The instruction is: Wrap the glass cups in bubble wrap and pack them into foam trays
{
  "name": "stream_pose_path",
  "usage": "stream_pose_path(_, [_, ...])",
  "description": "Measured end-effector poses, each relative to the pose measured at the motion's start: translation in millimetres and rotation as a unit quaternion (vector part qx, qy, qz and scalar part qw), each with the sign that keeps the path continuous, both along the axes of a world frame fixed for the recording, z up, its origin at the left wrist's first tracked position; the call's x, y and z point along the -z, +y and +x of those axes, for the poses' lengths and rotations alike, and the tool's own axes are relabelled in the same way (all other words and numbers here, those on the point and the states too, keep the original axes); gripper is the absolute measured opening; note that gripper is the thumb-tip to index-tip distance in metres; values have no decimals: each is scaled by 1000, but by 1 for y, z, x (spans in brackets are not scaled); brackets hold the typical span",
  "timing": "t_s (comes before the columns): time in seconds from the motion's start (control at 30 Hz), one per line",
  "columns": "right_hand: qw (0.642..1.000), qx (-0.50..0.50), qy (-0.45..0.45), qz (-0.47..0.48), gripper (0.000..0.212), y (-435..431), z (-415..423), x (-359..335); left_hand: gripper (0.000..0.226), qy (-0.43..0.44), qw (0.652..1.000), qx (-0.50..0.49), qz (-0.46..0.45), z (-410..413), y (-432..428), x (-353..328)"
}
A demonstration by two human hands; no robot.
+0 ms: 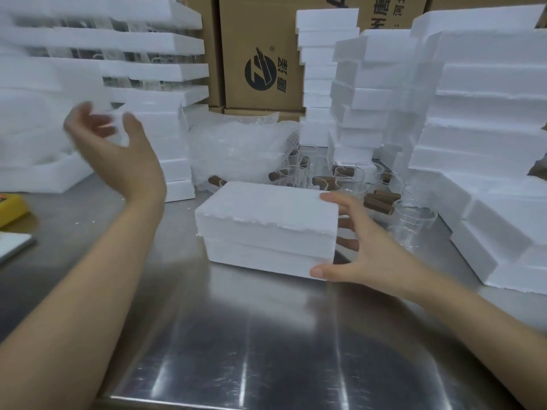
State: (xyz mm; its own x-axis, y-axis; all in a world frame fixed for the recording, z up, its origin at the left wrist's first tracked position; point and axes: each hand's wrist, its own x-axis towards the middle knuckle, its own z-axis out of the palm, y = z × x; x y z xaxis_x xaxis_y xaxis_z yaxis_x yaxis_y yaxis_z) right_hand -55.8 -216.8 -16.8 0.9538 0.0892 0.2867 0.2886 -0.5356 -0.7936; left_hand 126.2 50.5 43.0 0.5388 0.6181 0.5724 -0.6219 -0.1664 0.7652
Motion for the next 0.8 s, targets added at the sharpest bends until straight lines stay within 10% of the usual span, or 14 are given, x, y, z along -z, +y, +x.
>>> stream_pose_path(0.23, [999, 19, 26, -15, 85, 5, -1, 2, 132, 315, 940, -29, 126, 39, -27, 75])
stream_pose_path(0.8, [998, 16, 41, -35, 86, 5, -4, -3, 147, 318, 918, 54, 230, 103, -14, 83])
